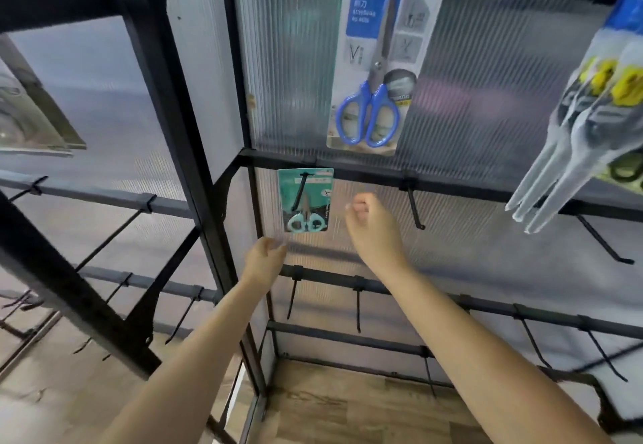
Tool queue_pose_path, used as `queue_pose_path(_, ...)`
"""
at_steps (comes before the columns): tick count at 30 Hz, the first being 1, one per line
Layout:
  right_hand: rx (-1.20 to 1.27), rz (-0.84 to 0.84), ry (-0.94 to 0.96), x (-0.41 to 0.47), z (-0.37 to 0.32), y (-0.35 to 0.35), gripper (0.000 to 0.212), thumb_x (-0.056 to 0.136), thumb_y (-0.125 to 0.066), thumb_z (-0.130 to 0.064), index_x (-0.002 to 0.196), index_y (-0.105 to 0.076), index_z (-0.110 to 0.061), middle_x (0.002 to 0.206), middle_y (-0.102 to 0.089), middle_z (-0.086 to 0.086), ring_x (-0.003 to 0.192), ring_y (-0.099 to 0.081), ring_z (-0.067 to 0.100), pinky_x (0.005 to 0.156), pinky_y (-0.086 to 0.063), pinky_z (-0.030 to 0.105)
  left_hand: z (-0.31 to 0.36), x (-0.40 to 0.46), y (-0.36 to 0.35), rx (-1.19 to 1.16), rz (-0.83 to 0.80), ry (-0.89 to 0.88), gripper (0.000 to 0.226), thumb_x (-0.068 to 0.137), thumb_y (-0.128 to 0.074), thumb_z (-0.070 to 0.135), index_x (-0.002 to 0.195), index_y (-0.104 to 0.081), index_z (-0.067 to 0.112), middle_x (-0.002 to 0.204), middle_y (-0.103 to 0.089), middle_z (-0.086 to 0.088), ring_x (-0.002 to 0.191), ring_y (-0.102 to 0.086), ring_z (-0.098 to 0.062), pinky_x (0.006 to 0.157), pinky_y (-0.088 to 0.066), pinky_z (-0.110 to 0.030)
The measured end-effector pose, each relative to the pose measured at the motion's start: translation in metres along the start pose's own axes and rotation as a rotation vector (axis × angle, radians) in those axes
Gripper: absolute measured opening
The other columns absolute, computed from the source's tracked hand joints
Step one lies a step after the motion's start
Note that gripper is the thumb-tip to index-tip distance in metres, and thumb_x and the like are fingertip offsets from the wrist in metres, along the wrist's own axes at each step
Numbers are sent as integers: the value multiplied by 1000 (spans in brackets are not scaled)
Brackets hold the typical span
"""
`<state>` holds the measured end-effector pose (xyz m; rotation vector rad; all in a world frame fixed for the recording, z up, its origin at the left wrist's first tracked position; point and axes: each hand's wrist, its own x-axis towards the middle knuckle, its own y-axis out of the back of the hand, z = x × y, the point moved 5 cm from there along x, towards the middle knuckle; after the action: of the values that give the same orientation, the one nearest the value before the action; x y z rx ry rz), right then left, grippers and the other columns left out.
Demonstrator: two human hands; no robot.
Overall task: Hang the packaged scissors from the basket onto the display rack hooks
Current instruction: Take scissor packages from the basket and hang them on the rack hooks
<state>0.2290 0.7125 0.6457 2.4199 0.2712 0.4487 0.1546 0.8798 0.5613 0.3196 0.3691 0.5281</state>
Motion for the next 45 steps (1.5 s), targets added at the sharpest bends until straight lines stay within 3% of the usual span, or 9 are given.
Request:
queue_pose_path(5,-193,-115,4,-68,25,25,42,100,-43,-25,140,-41,-11,136,-51,5,123,-49,17,96,-38,23,-7,-51,-21,527,-90,-187,17,97,-45,22,103,-53,8,105,-60,-19,87,-57,-33,67,-42,-35)
queue_pose_path(9,-304,-35,-23,-121,47,66,42,100,-42,-27,138,-42,-9,137,-50,8,126,-47,22,102,-36,28,25,-105,-75,718,-178,-458,34,98,-43,25,127,-47,7,123,-55,-14,112,-52,-33,87,-44,-38)
queue_pose_path(17,-481,229,-314,-243,128,190,46,100,-41,-27,139,-39,-2,140,-46,15,128,-44,29,104,-33,33,77,-238,-235,831,-491,-883,43,98,-42,23,137,-41,7,138,-45,-13,124,-44,-29,99,-38,-35)
queue_pose_path(21,-526,348,-526,-321,176,244,36,97,-44,-24,124,-51,-1,117,-59,17,105,-55,35,85,-39,37,79,-310,-309,822,-733,-981,24,96,-40,21,109,-51,4,115,-53,-15,108,-52,-33,83,-43,-35)
queue_pose_path(27,-495,475,-794,-453,246,284,32,90,-53,-13,114,-57,7,111,-60,24,98,-58,42,85,-44,44,33,-412,-415,868,-1054,-1200,13,91,-42,16,89,-53,9,101,-58,-18,99,-55,-36,77,-38,-37)
queue_pose_path(30,-396,542,-959,-521,283,306,36,86,-48,-12,113,-57,11,105,-62,27,92,-60,44,80,-48,47,6,-462,-461,931,-1111,-1250,28,92,-43,22,105,-61,5,108,-62,-15,104,-56,-33,81,-37,-35)
queue_pose_path(34,-409,494,-1139,-607,334,333,45,94,-39,-22,131,-47,3,129,-53,20,115,-51,36,95,-39,39,-32,-515,-518,986,-1187,-1283,31,92,-35,34,95,-60,15,90,-62,-5,87,-60,-29,70,-43,-34)
queue_pose_path(42,-398,370,-1375,-721,423,334,46,100,-36,-23,142,-35,-4,145,-41,11,133,-37,24,112,-27,36,-131,-549,-590,1127,-1379,-1002,40,99,-41,21,135,-45,4,138,-48,-13,125,-45,-27,102,-34,-33)
queue_pose_path(45,-407,296,-1377,-741,465,311,48,101,-34,-26,145,-33,-7,149,-37,8,137,-33,21,114,-25,33,-175,-538,-625,1241,-1406,-1035,36,100,-40,22,131,-45,7,133,-50,-10,122,-46,-23,98,-36,-31)
